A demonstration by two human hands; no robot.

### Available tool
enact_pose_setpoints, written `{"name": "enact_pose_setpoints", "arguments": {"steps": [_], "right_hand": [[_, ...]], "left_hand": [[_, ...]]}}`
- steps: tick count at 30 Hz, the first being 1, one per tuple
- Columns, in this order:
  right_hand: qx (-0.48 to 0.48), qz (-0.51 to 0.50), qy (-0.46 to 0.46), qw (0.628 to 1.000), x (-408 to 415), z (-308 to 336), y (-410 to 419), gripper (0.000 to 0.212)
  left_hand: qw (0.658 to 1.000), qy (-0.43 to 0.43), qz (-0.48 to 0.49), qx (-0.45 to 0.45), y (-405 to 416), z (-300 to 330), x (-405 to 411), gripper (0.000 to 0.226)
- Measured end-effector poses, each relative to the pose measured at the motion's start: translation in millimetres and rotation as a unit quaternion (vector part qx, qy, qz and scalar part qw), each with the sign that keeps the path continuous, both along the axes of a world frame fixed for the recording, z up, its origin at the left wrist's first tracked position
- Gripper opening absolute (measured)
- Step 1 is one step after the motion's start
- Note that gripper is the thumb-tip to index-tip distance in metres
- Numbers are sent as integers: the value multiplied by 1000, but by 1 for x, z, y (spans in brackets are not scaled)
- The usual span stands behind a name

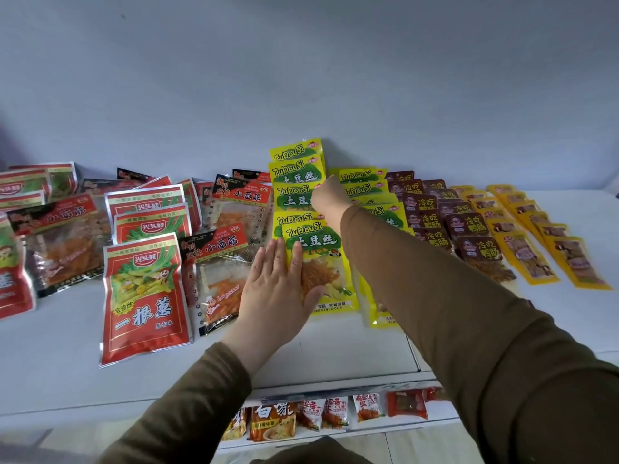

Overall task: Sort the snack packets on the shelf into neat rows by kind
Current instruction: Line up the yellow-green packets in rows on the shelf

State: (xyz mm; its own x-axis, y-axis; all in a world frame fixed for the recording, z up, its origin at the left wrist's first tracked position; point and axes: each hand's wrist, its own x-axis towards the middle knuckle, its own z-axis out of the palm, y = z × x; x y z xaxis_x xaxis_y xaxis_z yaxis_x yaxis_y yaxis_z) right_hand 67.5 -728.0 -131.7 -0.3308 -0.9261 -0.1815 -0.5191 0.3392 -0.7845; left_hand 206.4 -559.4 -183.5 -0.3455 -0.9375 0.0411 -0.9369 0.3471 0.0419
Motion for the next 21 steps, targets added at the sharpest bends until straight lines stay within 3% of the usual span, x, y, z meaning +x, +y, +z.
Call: {"name": "enact_pose_setpoints", "arguments": {"steps": [2, 5, 9, 11, 15, 17, 21], "right_hand": [[18, 3, 20, 1000, -3, 0, 1, 40], [17, 35, 90, 995, -3, -2, 7, 69], [-84, 83, 140, 983, -1, 12, 28, 67], [-136, 99, 121, 978, -6, 26, 45, 59], [-193, 103, -18, 976, -27, 28, 106, 49], [-187, 138, 21, 972, -33, 12, 145, 48], [-136, 223, 130, 956, -22, -31, 192, 61]], "left_hand": [[1000, 6, -2, 6, -1, -1, -2, 88], [1000, 20, -3, 20, -4, 0, -1, 88], [991, 124, 6, 55, -8, 11, 0, 86], [961, 262, 22, 87, -13, 20, -1, 79], [852, 487, 80, 173, -20, 35, -2, 69], [819, 533, 86, 194, -17, 37, -2, 68], [808, 542, 89, 211, -12, 31, -9, 73]]}}
